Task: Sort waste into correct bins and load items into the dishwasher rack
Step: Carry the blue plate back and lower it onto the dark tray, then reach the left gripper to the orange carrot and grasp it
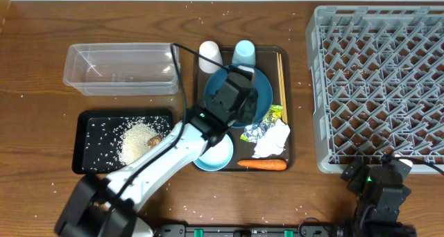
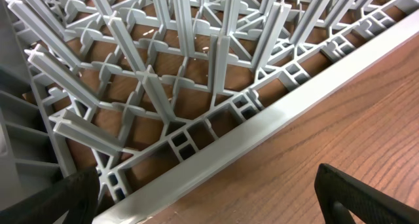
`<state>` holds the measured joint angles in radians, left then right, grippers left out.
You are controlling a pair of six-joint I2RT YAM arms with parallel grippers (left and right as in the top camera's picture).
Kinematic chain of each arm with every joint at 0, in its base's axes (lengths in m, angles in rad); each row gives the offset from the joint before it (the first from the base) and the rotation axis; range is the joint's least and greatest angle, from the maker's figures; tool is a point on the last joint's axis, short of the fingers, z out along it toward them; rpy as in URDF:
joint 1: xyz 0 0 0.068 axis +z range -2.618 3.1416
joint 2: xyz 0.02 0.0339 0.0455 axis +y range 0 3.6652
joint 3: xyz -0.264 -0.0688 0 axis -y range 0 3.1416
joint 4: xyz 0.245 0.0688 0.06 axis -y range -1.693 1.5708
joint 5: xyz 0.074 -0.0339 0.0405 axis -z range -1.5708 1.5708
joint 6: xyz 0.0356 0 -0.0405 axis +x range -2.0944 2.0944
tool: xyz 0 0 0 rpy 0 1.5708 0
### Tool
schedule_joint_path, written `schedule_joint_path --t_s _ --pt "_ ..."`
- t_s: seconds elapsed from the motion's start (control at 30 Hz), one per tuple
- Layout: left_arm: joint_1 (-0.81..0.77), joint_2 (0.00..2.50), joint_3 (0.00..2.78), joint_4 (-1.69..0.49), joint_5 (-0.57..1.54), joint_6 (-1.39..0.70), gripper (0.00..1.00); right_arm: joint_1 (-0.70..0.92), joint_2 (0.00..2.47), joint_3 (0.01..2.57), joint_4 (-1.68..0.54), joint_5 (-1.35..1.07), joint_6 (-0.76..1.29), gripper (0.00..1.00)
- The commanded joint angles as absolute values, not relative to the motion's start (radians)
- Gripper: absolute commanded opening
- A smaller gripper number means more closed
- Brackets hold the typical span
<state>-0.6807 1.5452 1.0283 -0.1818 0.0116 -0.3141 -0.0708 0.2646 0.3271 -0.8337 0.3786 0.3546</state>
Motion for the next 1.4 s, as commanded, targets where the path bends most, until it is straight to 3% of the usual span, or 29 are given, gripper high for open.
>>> schedule_joint_path --t_s 0.0,0.07,0.17,0.23,0.27,0.37,0.67,1.13,1.23,1.37 --pt "-0.680 1.446 1.050 -0.224 0.022 -0.313 0.28 -0.077 0.263 0.338 -0.834 0.388 0.343 0.99" --pt "-0.680 1.388 1.050 -0.275 0.095 -0.312 0.37 -0.077 0.263 0.338 -0.834 0.389 0.343 0.99" --pt "-0.680 1.318 1.050 -0.333 0.265 -0.313 0.62 -0.077 0.263 0.338 -0.834 0.389 0.343 0.99" --pt "-0.680 1.283 1.050 -0.353 0.389 -0.313 0.90 -0.077 0.263 0.338 -0.834 0.389 0.343 0.99" --pt "-0.680 1.272 1.050 -0.368 0.456 -0.313 0.94 -0.077 0.263 0.338 -0.834 0.389 0.343 0.99" --pt "-0.680 1.273 1.050 -0.411 0.595 -0.313 0.96 -0.077 0.263 0.338 -0.834 0.388 0.343 0.99" --pt "-0.794 1.395 1.049 -0.583 0.566 -0.325 0.98 -0.077 0.263 0.338 -0.834 0.389 0.343 0.99" --pt "-1.024 1.621 1.049 -0.560 0.002 -0.360 0.99 -0.077 0.263 0.338 -0.834 0.388 0.343 0.99" --pt "-1.026 1.641 1.049 -0.518 -0.020 -0.275 0.77 -0.077 0.263 0.338 -0.834 0.388 0.343 0.99" --pt "-1.028 1.672 1.049 -0.500 -0.012 -0.216 0.71 -0.077 0.263 0.338 -0.834 0.389 0.343 0.99"
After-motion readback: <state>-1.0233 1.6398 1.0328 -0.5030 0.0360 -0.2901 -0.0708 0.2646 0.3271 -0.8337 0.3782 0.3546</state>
